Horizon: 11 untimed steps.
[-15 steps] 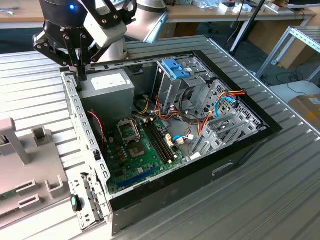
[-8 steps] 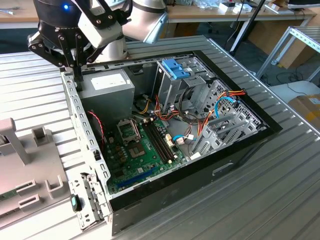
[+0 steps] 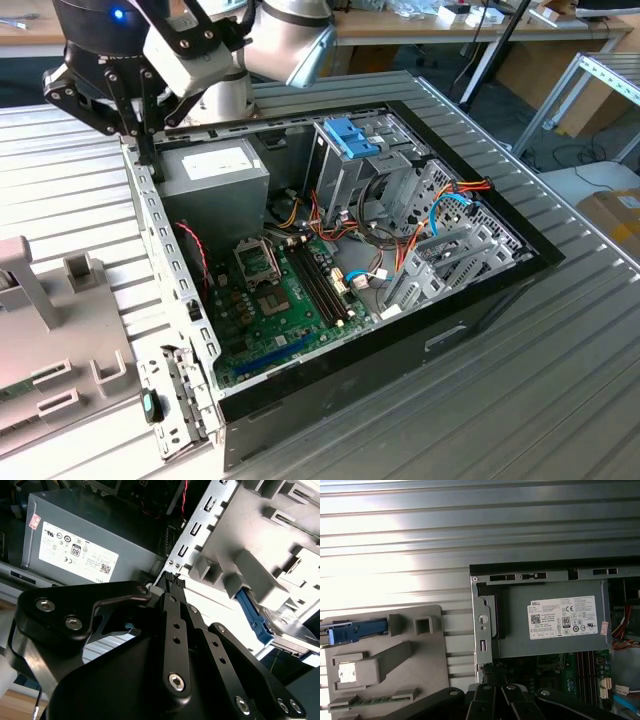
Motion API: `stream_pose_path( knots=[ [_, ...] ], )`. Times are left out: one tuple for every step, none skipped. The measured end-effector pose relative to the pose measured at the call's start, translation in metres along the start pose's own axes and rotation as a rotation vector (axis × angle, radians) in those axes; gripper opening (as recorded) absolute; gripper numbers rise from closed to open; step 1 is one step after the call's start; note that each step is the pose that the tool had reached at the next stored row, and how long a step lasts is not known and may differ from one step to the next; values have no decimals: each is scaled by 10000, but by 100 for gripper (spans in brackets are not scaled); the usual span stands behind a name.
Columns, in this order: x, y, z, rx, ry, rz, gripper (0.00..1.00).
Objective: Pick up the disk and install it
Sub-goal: 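Reach for the disk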
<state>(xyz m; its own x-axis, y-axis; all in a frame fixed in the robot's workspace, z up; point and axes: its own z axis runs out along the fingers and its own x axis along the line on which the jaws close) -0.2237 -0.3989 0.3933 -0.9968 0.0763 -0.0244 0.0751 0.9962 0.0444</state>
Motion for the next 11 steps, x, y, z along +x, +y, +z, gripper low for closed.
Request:
stream_pose_path(
  knots=[
    [9,-1,0,0,0,0,11],
    [19,-1,0,-1,-1,0,11],
    [24,-2,0,-1,-1,0,11],
    [24,-2,0,0,0,-1,11],
    [24,-2,-1,1,0,-1,11],
    [25,-2,-1,1,0,0,11],
    [26,-2,-1,0,0,-1,11],
    [26,-2,-1,0,0,-1,11],
    [26,-2,-1,0,0,-1,11],
    [26,-2,-1,0,0,-1,11],
    [27,-2,-1,0,0,-1,11]
  ],
)
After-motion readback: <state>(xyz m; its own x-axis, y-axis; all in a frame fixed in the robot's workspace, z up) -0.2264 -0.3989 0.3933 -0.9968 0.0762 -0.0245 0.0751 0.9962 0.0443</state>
